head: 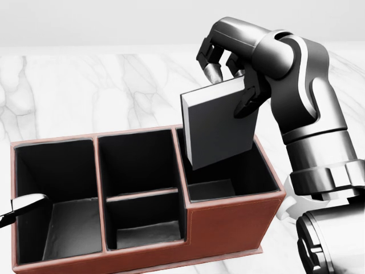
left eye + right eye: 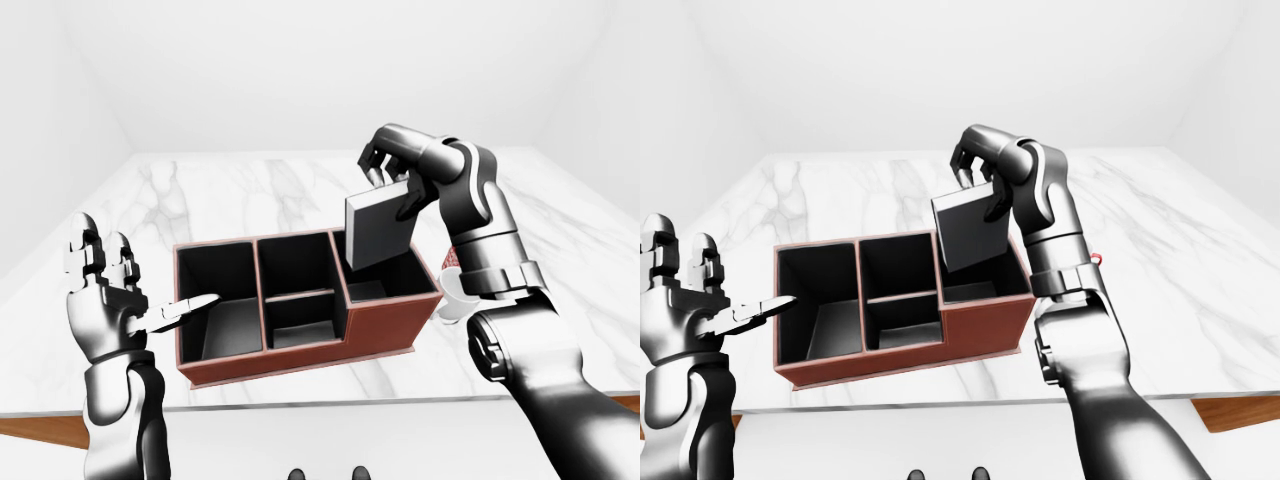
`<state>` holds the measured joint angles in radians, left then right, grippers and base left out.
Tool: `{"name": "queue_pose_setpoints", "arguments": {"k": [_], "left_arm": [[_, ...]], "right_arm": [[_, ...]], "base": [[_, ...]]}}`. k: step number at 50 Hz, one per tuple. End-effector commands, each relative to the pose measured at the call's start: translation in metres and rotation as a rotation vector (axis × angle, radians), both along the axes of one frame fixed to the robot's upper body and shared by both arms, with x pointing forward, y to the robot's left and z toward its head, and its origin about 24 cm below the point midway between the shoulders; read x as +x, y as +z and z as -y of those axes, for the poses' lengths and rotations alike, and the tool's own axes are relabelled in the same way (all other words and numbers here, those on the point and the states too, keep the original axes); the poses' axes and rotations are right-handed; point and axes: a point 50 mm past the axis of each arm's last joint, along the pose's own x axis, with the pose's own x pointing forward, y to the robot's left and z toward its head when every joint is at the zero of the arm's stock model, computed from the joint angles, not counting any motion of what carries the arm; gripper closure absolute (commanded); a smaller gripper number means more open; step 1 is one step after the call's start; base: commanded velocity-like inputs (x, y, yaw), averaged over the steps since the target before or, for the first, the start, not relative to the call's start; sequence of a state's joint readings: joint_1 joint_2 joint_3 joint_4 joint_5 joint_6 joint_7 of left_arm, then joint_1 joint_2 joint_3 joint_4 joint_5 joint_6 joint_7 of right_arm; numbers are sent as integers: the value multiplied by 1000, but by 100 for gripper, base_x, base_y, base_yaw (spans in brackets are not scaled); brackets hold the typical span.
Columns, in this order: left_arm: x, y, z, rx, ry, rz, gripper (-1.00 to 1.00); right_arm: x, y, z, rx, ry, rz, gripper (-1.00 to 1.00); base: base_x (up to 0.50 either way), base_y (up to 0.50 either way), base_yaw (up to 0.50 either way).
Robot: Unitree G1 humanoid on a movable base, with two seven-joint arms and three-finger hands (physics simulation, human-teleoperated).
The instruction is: Pick up the book and place it in the right compartment of the caddy.
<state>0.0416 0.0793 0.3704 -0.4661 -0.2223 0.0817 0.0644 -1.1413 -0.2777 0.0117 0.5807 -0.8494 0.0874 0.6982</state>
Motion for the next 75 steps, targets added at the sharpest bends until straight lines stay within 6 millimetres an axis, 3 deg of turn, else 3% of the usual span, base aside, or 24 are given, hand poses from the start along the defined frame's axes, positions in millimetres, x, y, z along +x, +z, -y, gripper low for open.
{"name": "queue_pose_setpoints", "arguments": {"k": [1, 24, 54, 75], "left_arm": [[0, 0, 0, -2, 0, 1, -100], [0, -1, 0, -1, -1, 0, -100], [0, -1, 1, 0, -2, -1, -100], [0, -1, 0, -2, -2, 0, -100]], "right_arm": [[1, -3, 4, 11, -12, -11, 100], [2, -15, 7, 27, -15, -53, 100], [5, -57, 11, 45, -30, -191, 100], [6, -77, 13, 70, -34, -272, 100]], "base": [[0, 0, 0], [0, 0, 0], [0, 0, 0], [0, 0, 0]]}}
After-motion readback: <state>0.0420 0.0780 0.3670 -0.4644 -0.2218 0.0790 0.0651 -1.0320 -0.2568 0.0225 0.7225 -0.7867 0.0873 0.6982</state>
